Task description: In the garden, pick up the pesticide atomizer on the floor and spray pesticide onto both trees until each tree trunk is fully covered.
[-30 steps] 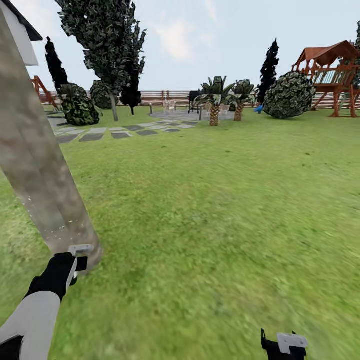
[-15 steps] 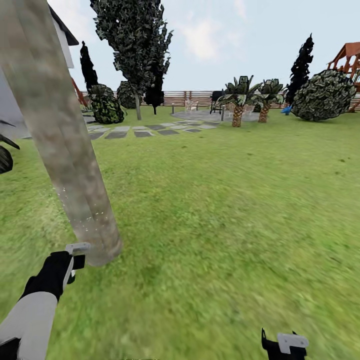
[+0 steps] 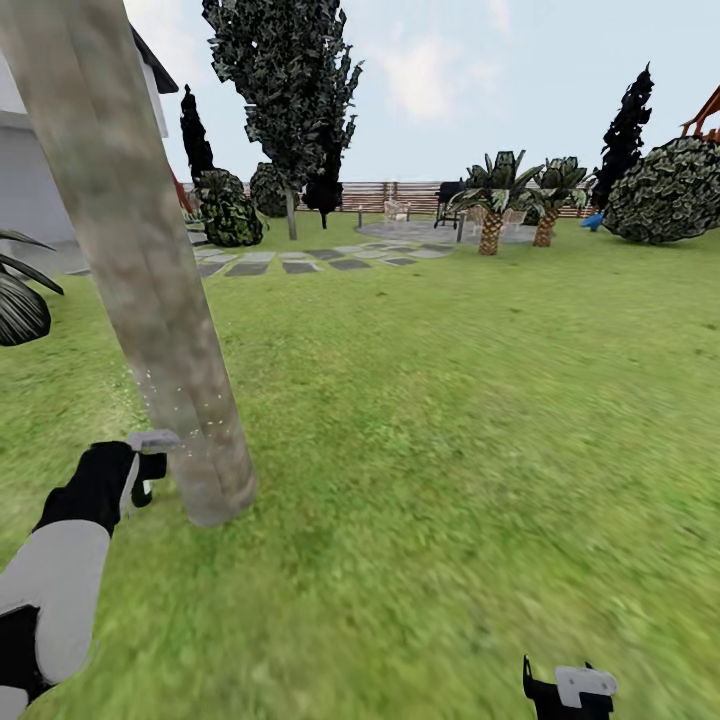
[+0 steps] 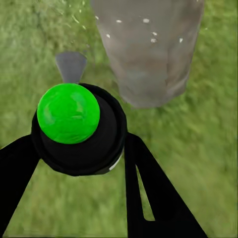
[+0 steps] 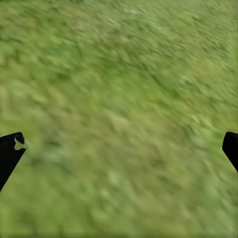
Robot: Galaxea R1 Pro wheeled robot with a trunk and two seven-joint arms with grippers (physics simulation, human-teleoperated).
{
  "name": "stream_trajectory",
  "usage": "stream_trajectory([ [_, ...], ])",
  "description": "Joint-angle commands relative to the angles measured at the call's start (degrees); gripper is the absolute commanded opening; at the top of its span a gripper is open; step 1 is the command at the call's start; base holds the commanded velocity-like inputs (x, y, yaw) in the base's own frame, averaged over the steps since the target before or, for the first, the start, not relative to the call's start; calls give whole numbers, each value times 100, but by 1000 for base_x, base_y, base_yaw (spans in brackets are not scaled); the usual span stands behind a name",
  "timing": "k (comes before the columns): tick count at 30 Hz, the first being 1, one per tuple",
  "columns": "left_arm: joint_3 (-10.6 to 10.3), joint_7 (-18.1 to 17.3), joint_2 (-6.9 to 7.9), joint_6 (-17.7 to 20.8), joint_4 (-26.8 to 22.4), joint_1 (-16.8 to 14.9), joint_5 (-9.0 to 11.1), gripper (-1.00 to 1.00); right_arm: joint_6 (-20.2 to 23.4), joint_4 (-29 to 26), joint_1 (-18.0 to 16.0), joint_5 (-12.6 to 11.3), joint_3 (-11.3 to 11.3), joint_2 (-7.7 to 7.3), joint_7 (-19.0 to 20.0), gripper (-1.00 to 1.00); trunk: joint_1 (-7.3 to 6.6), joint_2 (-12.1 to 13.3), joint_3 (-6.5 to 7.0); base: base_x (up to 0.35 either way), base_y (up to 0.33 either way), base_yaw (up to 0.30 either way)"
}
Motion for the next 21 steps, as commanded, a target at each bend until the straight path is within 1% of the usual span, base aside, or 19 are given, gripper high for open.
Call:
stream_trajectory([
  [1,3,-57,35,22,-5,8,4,-100,-18,10,-6,61,-28,-1,-37,100,-1,-2,-5,0,0,0],
  [2,-12,-58,14,22,-4,10,5,-100,-17,10,-6,61,-28,-1,-37,100,-1,-2,-5,0,0,0],
  [4,-128,-58,-138,26,-4,-22,7,-100,-17,10,-6,61,-28,-1,-39,100,-1,-2,-5,0,0,0],
  [5,-200,-58,-277,27,-7,-40,3,-100,-17,10,-6,61,-28,-1,-38,100,-1,-2,-5,0,0,0],
  [6,-273,-58,-461,47,-11,-56,0,-100,-17,10,-6,61,-28,-1,-37,100,-1,-2,-5,0,0,0],
  [7,-295,-58,-487,114,-12,-60,2,-100,-17,10,-6,61,-28,-1,-37,100,-1,-2,-5,0,0,0],
  [9,-285,-62,-452,177,-13,-63,1,-100,-17,10,-6,61,-28,-1,-37,100,-1,-2,-5,0,0,0],
  [10,-274,-65,-352,194,-13,-52,-3,-100,-17,10,-6,61,-28,-1,-37,100,-1,-2,-5,0,0,0],
  [12,-262,-163,137,203,-7,-3,11,-100,-17,10,-6,61,-28,-1,-40,100,-1,-2,-5,0,0,0],
  [14,-268,-295,283,200,-5,17,-3,-100,-17,10,-6,61,-28,-1,-40,100,-1,-2,-5,0,0,0],
  [16,-307,-354,331,187,-4,29,-9,-100,-22,3,-6,61,-28,-1,-41,100,-1,-2,-5,0,0,0],
  [18,-326,-346,306,177,8,32,-20,-100,-25,3,-6,61,-28,-1,-42,100,-1,-2,-5,0,0,31],
  [20,-323,-342,257,191,-3,8,-19,-100,-26,4,-6,58,-28,-1,-44,100,-1,-2,-5,0,0,186],
  [21,-322,-323,136,210,-11,-35,-32,-100,-26,2,-6,60,-28,-1,-45,100,-1,-2,-5,0,0,255],
])
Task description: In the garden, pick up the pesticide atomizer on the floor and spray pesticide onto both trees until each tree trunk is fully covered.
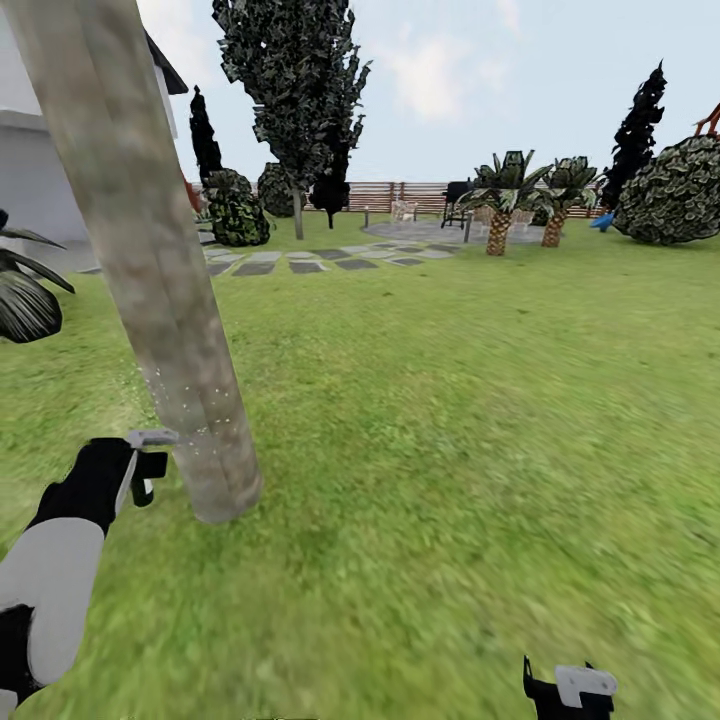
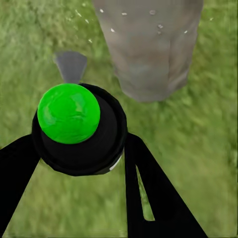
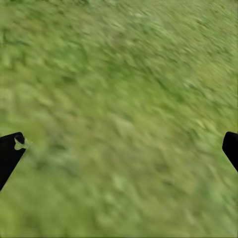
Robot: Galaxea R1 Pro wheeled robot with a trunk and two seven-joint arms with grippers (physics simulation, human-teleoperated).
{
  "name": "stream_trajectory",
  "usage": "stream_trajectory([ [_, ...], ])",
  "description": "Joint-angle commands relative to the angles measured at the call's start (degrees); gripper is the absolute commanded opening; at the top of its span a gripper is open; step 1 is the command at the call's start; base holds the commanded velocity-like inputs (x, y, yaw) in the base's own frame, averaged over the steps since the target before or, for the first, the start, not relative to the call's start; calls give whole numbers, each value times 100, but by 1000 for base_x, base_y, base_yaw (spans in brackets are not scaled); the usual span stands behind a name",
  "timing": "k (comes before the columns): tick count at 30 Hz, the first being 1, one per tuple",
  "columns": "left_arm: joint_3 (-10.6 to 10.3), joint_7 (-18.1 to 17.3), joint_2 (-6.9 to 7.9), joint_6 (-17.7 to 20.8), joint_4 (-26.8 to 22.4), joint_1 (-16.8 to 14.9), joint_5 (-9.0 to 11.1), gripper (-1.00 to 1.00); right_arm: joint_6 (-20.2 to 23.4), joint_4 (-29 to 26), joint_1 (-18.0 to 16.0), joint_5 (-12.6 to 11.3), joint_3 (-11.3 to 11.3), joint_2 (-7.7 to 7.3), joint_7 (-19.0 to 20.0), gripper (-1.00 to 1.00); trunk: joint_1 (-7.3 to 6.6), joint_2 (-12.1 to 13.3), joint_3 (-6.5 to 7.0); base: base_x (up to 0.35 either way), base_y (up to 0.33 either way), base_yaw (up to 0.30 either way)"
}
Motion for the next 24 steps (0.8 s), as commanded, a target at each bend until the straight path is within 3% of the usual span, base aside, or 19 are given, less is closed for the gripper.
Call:
stream_trajectory([
  [1,16,-37,-75,25,-13,-23,-135,-100,-18,12,-6,63,-26,1,-38,100,-1,-2,-5,0,0,266],
  [7,-150,-55,-141,708,-265,-288,-125,-100,-18,9,-6,64,-30,-1,-38,100,-1,-2,-5,1,-1,233],
  [24,-146,-51,-137,728,-467,-237,-124,-100,-18,9,-6,64,-26,-1,-38,100,-1,-2,-5,164,-210,5],
])
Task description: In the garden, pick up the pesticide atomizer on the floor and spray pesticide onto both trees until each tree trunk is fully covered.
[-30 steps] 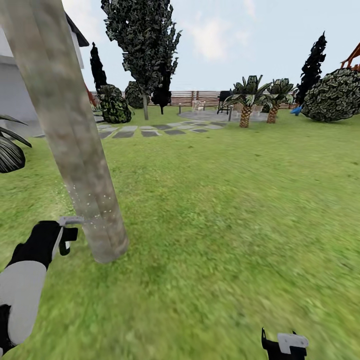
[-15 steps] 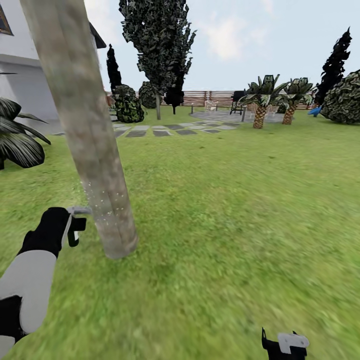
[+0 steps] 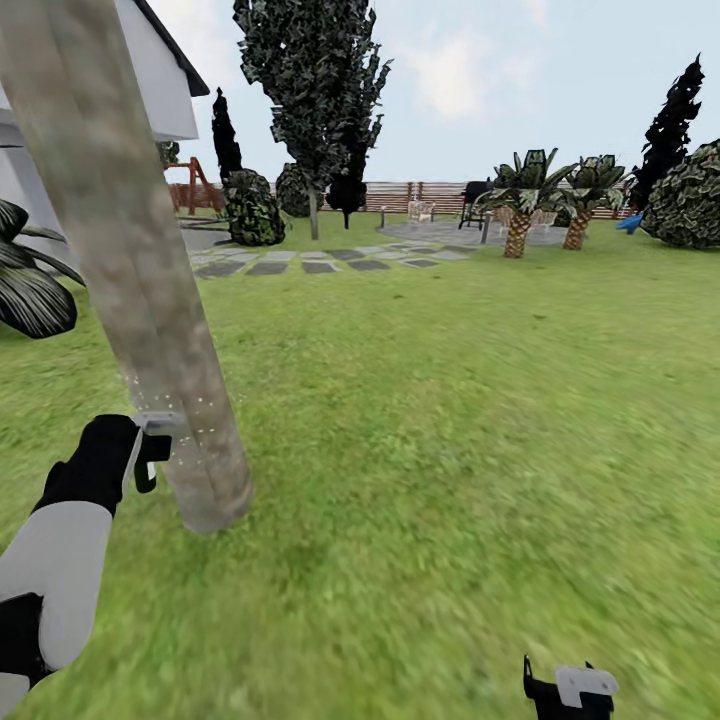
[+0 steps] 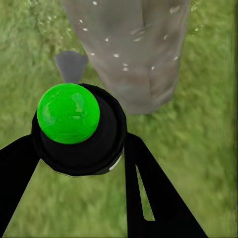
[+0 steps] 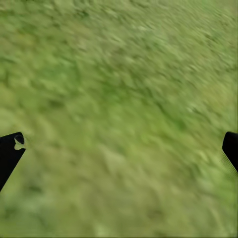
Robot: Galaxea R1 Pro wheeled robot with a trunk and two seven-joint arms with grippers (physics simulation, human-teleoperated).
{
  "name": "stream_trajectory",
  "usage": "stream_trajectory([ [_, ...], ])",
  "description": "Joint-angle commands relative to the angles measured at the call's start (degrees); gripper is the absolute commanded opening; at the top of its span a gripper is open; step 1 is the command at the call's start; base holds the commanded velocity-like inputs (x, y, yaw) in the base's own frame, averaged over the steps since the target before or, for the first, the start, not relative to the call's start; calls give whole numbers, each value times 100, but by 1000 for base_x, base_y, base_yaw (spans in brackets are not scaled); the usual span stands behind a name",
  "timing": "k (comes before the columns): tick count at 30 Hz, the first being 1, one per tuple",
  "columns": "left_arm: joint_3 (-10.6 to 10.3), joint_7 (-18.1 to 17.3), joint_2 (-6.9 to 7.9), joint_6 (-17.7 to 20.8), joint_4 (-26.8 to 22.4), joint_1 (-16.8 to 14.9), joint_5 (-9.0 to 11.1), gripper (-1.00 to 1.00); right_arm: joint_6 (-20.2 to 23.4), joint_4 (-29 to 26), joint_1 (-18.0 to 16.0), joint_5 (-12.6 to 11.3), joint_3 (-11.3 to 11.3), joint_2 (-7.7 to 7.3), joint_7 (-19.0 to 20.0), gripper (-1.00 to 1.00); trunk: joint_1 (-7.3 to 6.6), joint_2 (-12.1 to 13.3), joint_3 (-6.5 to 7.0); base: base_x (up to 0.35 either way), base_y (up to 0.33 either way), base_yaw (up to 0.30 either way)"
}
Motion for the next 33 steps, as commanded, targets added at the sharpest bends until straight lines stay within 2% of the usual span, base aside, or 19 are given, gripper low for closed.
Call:
stream_trajectory([
  [1,15,-53,-5,19,-7,-5,-64,-100,-17,11,-6,61,-27,-1,-37,100,1,-2,-5,229,-201,0],
  [5,15,-46,-6,19,-7,-1,-64,-100,-17,11,-6,61,-27,-1,-37,100,1,-2,-5,189,-219,0],
  [19,7,-46,9,23,-7,-3,-72,-100,-17,11,-6,61,-27,-1,-37,100,1,-2,-5,14,-272,0],
  [29,15,-29,13,19,-7,3,-76,-100,-17,11,-6,61,-27,-1,-37,100,1,-2,-5,108,-274,0],
  [33,49,-24,63,19,-7,-4,-88,-100,-17,11,-6,61,-26,-1,-37,100,1,-2,-5,87,-274,116],
])
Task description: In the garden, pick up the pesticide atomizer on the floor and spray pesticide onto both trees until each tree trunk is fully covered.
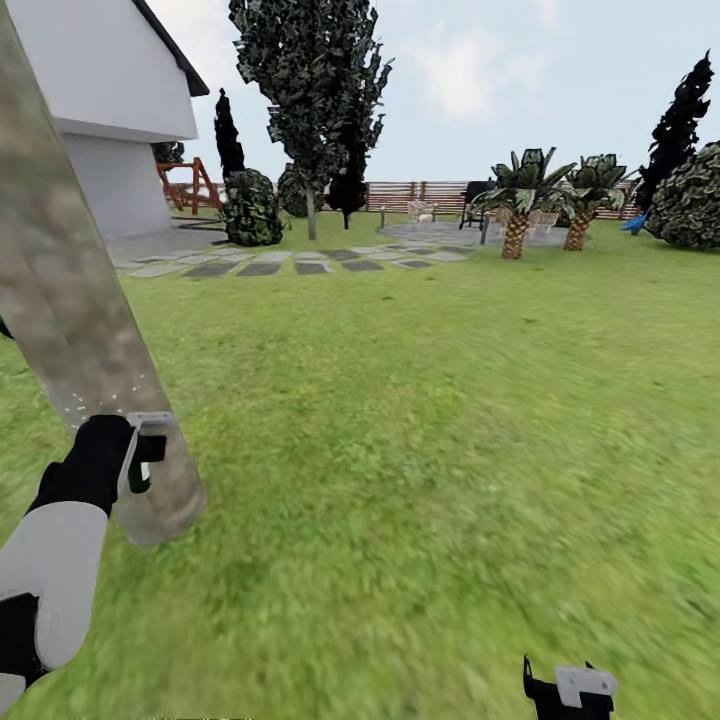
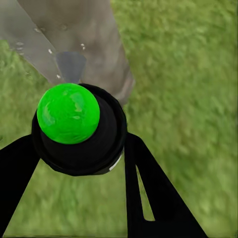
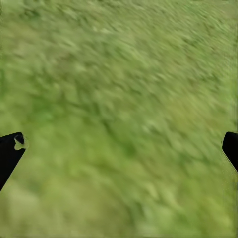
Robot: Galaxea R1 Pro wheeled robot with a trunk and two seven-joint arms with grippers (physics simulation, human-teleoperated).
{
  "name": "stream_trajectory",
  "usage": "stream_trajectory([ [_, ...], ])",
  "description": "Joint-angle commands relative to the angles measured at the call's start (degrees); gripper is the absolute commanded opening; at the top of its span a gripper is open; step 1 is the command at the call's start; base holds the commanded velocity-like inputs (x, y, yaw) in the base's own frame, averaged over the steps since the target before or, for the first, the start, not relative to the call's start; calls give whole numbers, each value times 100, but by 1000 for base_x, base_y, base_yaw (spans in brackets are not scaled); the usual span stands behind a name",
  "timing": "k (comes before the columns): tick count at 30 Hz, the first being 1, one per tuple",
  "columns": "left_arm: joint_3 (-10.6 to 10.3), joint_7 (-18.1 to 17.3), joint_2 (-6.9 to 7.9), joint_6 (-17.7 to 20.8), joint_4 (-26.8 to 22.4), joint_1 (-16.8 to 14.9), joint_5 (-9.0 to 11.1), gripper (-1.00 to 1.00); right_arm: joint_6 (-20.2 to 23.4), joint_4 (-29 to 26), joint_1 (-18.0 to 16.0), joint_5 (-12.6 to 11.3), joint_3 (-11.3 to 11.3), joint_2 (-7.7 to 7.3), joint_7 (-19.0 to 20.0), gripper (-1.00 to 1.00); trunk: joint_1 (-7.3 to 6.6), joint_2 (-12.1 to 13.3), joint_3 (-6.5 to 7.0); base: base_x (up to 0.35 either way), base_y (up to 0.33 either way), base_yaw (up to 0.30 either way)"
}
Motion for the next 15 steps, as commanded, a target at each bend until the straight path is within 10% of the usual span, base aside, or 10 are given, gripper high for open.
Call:
stream_trajectory([
  [1,19,-54,-1,19,-8,-6,-59,-100,-18,11,-5,61,-28,-1,-37,100,0,-2,-5,31,-274,243],
  [15,60,-46,173,28,-15,-45,-67,-100,-18,14,-5,61,-28,-1,-37,100,0,-2,-5,6,-274,275],
])
